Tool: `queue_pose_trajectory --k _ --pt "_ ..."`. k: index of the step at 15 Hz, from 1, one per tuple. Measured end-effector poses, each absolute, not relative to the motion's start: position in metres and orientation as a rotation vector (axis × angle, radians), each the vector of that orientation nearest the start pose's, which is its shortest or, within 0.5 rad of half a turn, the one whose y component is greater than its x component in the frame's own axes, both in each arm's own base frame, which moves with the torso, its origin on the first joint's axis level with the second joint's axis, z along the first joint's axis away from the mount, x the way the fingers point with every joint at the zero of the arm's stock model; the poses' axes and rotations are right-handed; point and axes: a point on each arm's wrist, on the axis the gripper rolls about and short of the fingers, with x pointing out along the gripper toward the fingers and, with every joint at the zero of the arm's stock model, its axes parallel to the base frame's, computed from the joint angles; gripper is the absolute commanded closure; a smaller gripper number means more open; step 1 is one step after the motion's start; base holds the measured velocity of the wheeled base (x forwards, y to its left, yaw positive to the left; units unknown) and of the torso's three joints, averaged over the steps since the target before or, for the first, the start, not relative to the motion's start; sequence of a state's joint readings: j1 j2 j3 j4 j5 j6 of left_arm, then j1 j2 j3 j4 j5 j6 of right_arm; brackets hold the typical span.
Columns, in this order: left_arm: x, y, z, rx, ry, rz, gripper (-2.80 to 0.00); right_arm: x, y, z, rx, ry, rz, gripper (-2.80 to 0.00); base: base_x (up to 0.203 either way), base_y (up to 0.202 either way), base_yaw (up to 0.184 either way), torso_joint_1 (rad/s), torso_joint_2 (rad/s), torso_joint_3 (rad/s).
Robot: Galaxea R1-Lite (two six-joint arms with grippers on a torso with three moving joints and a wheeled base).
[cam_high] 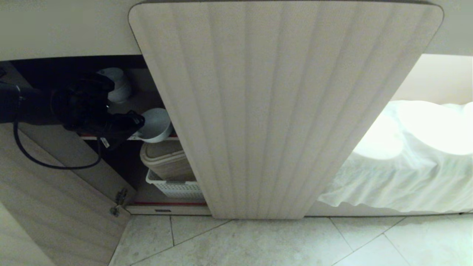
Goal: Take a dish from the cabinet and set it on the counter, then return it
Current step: Take the bowl from the cabinet
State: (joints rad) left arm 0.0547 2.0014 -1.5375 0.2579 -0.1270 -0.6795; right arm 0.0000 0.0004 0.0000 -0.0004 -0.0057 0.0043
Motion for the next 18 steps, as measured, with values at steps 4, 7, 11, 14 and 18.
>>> queue_pose_trajectory --k 4,7,11,14,18 --pt "0.384 0.018 0.192 -0.713 0.734 0.179 0.0 -0.023 0.0 0.075 0.005 0.001 -0.006 0.0 0.0 0.0 0.0 0.0 0.0 0.0" --pt "0.378 0.018 0.192 -0.715 0.74 0.183 0.0 -0.023 0.0 0.075 0.004 0.0 -0.006 0.0 0.0 0.0 0.0 0.0 0.0 0.0" --pt "0.371 0.019 0.192 -0.715 0.749 0.189 0.0 -0.023 0.0 0.075 0.004 0.0 -0.006 0.0 0.0 0.0 0.0 0.0 0.0 0.0" --pt "0.365 0.018 0.191 -0.714 0.761 0.192 0.0 -0.023 0.0 0.075 0.004 0.0 -0.006 0.0 0.0 0.0 0.0 0.0 0.0 0.0" --pt "0.358 0.017 0.193 -0.714 0.764 0.189 0.0 -0.023 0.0 0.075 0.005 0.0 -0.006 0.0 0.0 0.0 0.0 0.0 0.0 0.0"
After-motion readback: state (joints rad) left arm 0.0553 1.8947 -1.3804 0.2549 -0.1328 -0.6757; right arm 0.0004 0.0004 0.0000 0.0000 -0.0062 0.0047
